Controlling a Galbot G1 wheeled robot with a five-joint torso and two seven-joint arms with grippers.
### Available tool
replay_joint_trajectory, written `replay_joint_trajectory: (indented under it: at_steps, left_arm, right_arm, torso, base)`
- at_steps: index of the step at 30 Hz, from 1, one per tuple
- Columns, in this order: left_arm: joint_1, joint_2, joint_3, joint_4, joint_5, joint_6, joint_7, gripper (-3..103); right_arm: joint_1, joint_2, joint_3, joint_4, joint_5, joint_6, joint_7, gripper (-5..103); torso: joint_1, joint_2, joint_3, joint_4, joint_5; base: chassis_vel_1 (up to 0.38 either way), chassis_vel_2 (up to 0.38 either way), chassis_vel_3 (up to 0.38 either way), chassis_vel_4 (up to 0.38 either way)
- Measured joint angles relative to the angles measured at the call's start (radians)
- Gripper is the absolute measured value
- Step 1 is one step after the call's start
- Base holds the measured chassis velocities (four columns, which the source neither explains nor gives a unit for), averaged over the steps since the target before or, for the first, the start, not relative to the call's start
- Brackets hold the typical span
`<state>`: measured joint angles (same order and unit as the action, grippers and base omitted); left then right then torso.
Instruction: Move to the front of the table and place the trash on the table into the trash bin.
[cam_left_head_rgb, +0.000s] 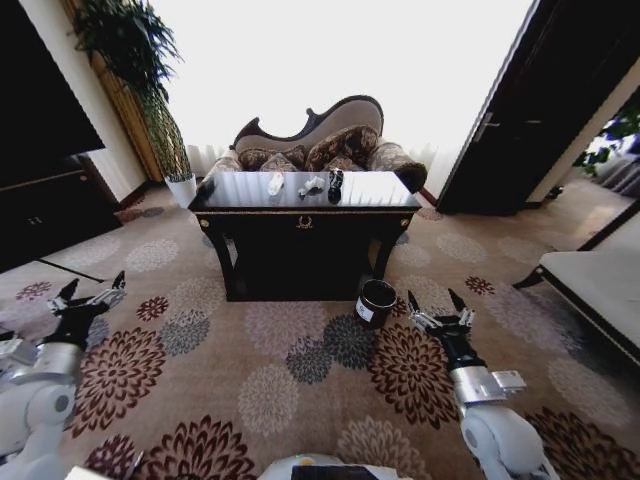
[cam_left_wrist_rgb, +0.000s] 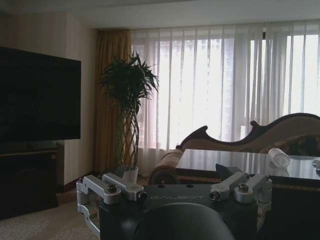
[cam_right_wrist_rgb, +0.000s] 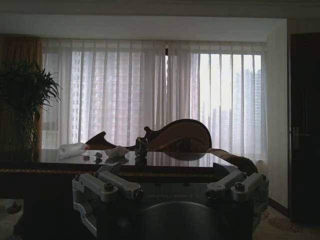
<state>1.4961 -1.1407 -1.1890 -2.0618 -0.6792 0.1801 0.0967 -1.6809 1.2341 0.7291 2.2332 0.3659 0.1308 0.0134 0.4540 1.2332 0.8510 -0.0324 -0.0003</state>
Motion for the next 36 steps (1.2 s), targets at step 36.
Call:
replay_joint_trajectory:
  at_steps: [36]
  left_arm:
    - [0.005, -0.006, -0.006, -0.004, 0.002, -0.003, 0.010, 100]
  right_arm:
    - [0.009, 0.006, -0.004, -0.015, -0.001, 0.009, 0.001, 100]
  torso:
    - [0.000, 0.000, 0.000, 0.0000, 0.0000]
  base:
    - [-0.137, 0.139, 0.143, -0.142]
